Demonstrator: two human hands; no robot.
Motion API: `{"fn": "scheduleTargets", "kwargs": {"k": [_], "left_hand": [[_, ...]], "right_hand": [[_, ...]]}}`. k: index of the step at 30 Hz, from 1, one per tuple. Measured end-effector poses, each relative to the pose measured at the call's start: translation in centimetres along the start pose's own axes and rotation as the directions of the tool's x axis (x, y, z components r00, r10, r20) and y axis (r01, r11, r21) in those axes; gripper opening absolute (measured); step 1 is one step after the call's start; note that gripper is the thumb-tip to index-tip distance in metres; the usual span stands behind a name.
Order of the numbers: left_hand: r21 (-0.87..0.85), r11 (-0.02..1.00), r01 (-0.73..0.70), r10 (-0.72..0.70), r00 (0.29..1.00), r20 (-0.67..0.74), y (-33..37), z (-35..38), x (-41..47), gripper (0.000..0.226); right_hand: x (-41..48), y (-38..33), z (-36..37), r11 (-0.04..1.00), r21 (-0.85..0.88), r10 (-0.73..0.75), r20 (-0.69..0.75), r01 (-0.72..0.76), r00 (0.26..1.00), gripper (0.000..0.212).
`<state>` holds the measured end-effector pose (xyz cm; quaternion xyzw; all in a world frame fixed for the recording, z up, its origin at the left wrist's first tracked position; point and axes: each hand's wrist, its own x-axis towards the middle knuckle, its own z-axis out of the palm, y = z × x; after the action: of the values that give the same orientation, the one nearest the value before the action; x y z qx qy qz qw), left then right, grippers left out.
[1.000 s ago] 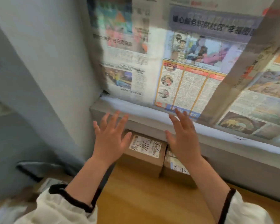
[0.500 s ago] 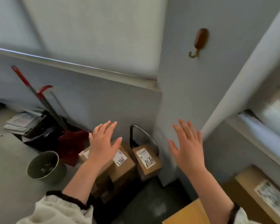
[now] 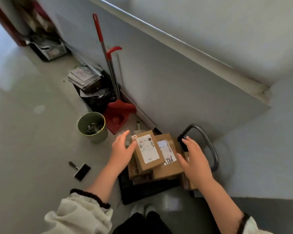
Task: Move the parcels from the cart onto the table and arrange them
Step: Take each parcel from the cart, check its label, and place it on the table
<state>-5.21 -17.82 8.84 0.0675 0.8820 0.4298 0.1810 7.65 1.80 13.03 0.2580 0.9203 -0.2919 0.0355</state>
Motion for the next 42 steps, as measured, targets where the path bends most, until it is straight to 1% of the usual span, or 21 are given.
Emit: {"fn": "scheduleTargets", "kwargs": {"k": [1, 2, 5, 7, 9, 11, 13, 15, 18, 21, 24, 28, 30, 31, 32, 34, 35, 37, 39, 40, 42], "left_hand": [[-0.078, 0.993, 0.083, -0.079, 0.996, 0.049, -0.6, 0.5, 0.2, 0.057], [-0.103, 0.985, 0.136, -0.125, 0.986, 0.114, -1.3, 1.1, 0.4, 0.059], [0.032, 0.988, 0.151, -0.154, 0.949, 0.276, -3.5, 3.6, 1.2, 0.070], [-0.008, 0.965, 0.262, -0.244, 0.909, 0.338, -4.8, 5.3, 2.1, 0.072], [-0.090, 0.923, 0.375, -0.318, 0.872, 0.371, -6.2, 6.8, 3.2, 0.070], [-0.135, 0.887, 0.442, -0.356, 0.840, 0.410, -7.9, 8.2, 4.1, 0.067], [-0.146, 0.871, 0.469, -0.372, 0.824, 0.426, -8.9, 9.2, 4.7, 0.063], [-0.163, 0.869, 0.467, -0.372, 0.834, 0.409, -9.3, 9.9, 5.1, 0.061], [-0.181, 0.876, 0.447, -0.357, 0.854, 0.378, -8.9, 10.0, 5.1, 0.063], [-0.182, 0.890, 0.418, -0.336, 0.870, 0.360, -7.7, 9.2, 4.5, 0.063], [-0.218, 0.920, 0.326, -0.251, 0.917, 0.310, -4.8, 7.0, 3.9, 0.060], [-0.257, 0.962, 0.097, -0.049, 0.982, 0.185, 1.7, 2.0, 3.1, 0.058], [-0.274, 0.961, -0.035, 0.067, 0.992, 0.107, 5.5, -1.0, 2.9, 0.063], [-0.280, 0.955, -0.097, 0.122, 0.990, 0.073, 7.3, -2.4, 2.8, 0.065], [-0.289, 0.943, -0.162, 0.179, 0.983, 0.034, 9.3, -3.8, 2.5, 0.062], [-0.318, 0.903, -0.289, 0.290, 0.956, -0.047, 13.4, -6.7, 1.2, 0.050], [-0.338, 0.870, -0.358, 0.346, 0.933, -0.099, 15.3, -8.1, 0.4, 0.049], [-0.320, 0.801, -0.506, 0.465, 0.863, -0.198, 18.3, -10.4, -1.3, 0.054], [-0.266, 0.739, -0.618, 0.562, 0.785, -0.262, 20.4, -11.9, -2.6, 0.062], [-0.241, 0.723, -0.648, 0.588, 0.759, -0.278, 21.1, -12.3, -3.0, 0.067], [-0.217, 0.701, -0.679, 0.623, 0.731, -0.278, 22.2, -12.8, -3.7, 0.073]], "right_hand": [[1.0, 0.4, 1.1, 1.000, 0.010, 0.015, 0.055, -0.016, 0.998, 0.059], [2.2, 0.8, 2.2, 0.999, 0.020, 0.040, 0.107, -0.043, 0.993, 0.059], [5.8, 2.1, 5.7, 0.997, 0.017, 0.072, 0.263, -0.079, 0.962, 0.055], [8.3, 2.9, 8.2, 0.997, -0.029, 0.082, 0.367, -0.076, 0.927, 0.054], [10.6, 3.5, 10.6, 0.992, -0.037, 0.128, 0.441, -0.124, 0.888, 0.059], [12.3, 4.2, 12.8, 0.973, 0.050, 0.172, 0.496, -0.226, 0.851, 0.060], [13.2, 4.6, 14.5, 0.947, 0.158, 0.160, 0.525, -0.280, 0.836, 0.052], [13.5, 4.9, 15.6, 0.931, 0.212, 0.149, 0.521, -0.296, 0.841, 0.049], [13.1, 4.8, 16.0, 0.920, 0.258, 0.141, 0.485, -0.295, 0.863, 0.047], [12.6, 3.9, 14.4, 0.920, 0.281, 0.120, 0.463, -0.274, 0.878, 0.044], [11.9, 1.4, 10.5, 0.927, 0.320, 0.058, 0.395, -0.197, 0.917, 0.043], [10.2, -3.4, 2.0, 0.894, 0.446, -0.071, 0.234, -0.042, 0.970, 0.035], [9.2, -6.0, -2.6, 0.836, 0.547, -0.139, 0.139, 0.041, 0.980, 0.034], [8.7, -7.1, -4.7, 0.791, 0.607, -0.166, 0.094, 0.076, 0.982, 0.036], [8.1, -8.0, -6.7, 0.739, 0.666, -0.183, 0.052, 0.103, 0.982, 0.038], [7.0, -9.7, -10.2, 0.608, 0.780, -0.208, -0.029, 0.152, 0.978, 0.043], [6.5, -10.4, -11.7, 0.537, 0.824, -0.225, -0.065, 0.179, 0.972, 0.042], [5.6, -11.3, -14.3, 0.397, 0.888, -0.269, -0.128, 0.231, 0.955, 0.041], [4.7, -12.1, -16.1, 0.280, 0.925, -0.323, -0.162, 0.258, 0.932, 0.041], [4.2, -12.4, -16.8, 0.239, 0.934, -0.341, -0.176, 0.267, 0.923, 0.041], [3.7, -12.8, -17.6, 0.211, 0.936, -0.359, -0.195, 0.283, 0.913, 0.039]]}}
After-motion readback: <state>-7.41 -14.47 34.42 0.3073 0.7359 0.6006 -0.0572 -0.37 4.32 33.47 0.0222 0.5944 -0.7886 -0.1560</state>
